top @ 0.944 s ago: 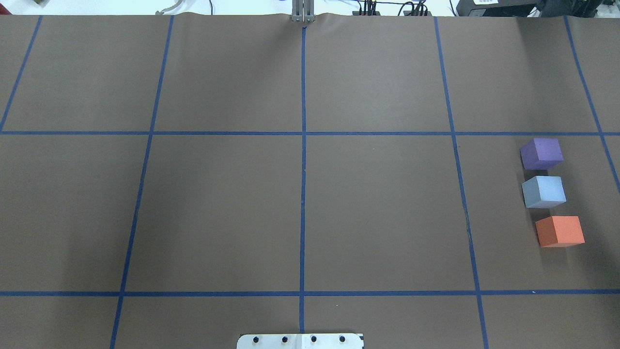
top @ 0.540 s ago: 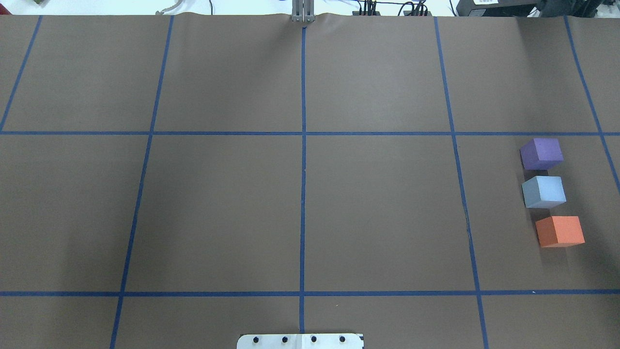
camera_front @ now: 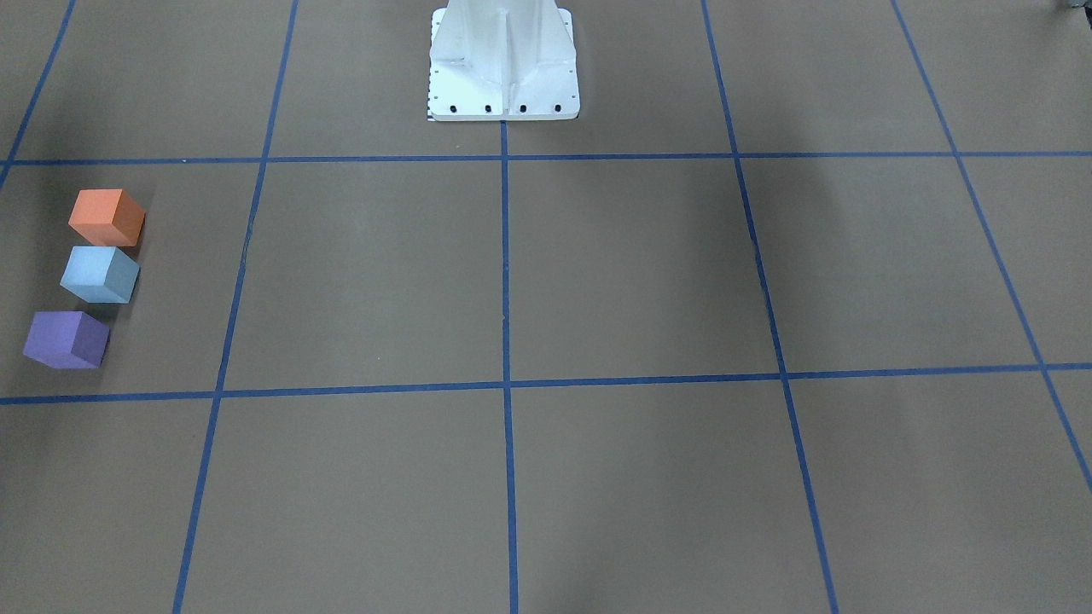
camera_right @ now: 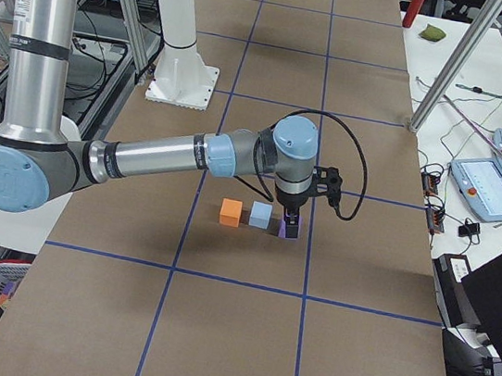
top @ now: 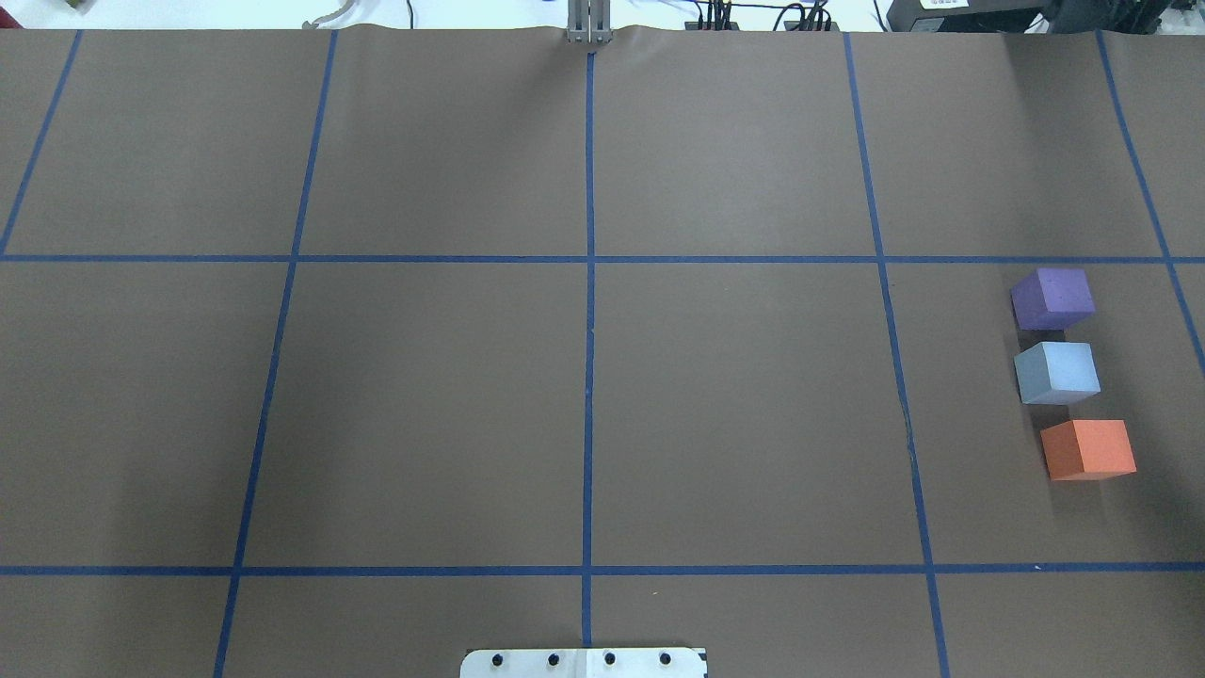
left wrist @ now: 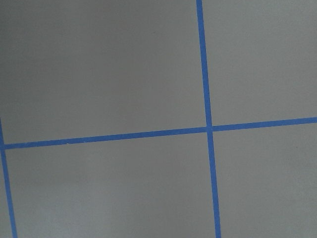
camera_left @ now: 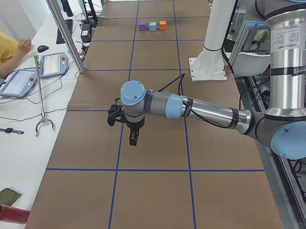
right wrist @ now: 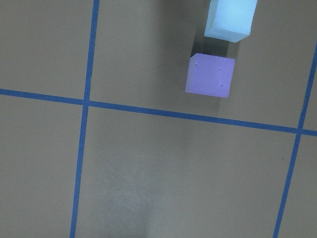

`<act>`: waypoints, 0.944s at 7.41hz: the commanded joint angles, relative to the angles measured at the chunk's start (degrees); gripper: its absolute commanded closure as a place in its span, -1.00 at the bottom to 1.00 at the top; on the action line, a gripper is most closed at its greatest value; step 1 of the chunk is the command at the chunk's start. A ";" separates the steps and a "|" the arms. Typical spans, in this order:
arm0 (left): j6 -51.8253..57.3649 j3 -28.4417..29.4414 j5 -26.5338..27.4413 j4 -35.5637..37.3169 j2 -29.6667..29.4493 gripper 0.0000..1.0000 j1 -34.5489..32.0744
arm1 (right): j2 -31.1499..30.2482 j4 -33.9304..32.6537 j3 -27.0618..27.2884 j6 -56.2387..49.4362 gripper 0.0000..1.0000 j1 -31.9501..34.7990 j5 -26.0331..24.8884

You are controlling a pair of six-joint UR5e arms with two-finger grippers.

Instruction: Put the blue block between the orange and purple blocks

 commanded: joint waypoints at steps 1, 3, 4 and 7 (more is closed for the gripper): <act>0.00 0.11 0.00 0.00 -0.21 -1.00 0.03 | 0.20 0.00 -0.50 0.00 -1.00 0.09 -0.15; 0.00 0.38 0.00 0.00 -0.21 -1.00 0.03 | -0.33 0.00 -0.06 0.00 -1.00 0.09 -0.06; 0.00 0.38 0.00 0.00 -0.30 -1.00 0.03 | -0.33 0.00 -0.24 0.00 -1.00 0.09 -0.06; -0.26 0.91 0.00 0.09 0.23 -1.00 -0.24 | 0.02 0.00 -0.76 0.00 -1.00 0.09 -0.50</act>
